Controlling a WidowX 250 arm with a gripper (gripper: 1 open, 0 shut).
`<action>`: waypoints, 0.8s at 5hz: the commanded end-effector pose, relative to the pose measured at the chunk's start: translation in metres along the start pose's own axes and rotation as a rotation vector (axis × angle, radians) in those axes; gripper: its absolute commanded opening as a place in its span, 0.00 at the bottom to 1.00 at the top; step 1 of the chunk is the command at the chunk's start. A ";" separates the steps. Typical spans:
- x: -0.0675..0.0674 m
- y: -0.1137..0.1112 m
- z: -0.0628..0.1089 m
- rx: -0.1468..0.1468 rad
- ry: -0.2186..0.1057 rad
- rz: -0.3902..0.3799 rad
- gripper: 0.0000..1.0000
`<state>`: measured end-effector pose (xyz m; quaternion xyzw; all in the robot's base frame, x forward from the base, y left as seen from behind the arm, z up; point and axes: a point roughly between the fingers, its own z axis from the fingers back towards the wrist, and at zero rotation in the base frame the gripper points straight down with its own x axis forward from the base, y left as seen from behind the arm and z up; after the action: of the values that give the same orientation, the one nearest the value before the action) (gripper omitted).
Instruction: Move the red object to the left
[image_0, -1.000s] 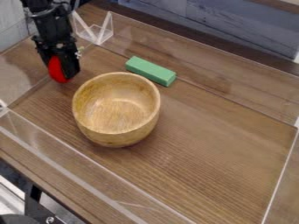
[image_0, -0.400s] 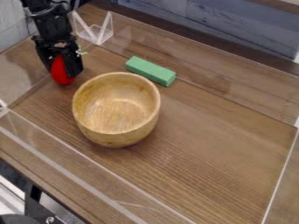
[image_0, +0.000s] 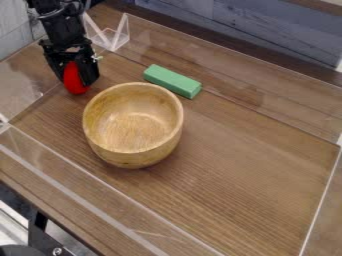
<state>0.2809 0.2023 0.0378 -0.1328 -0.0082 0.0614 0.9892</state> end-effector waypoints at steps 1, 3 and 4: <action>0.009 -0.005 0.026 0.034 -0.058 -0.025 1.00; 0.007 -0.028 0.032 0.029 -0.075 0.017 1.00; 0.005 -0.038 0.042 0.026 -0.084 0.046 1.00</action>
<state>0.2838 0.1763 0.0659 -0.1342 -0.0160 0.0965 0.9861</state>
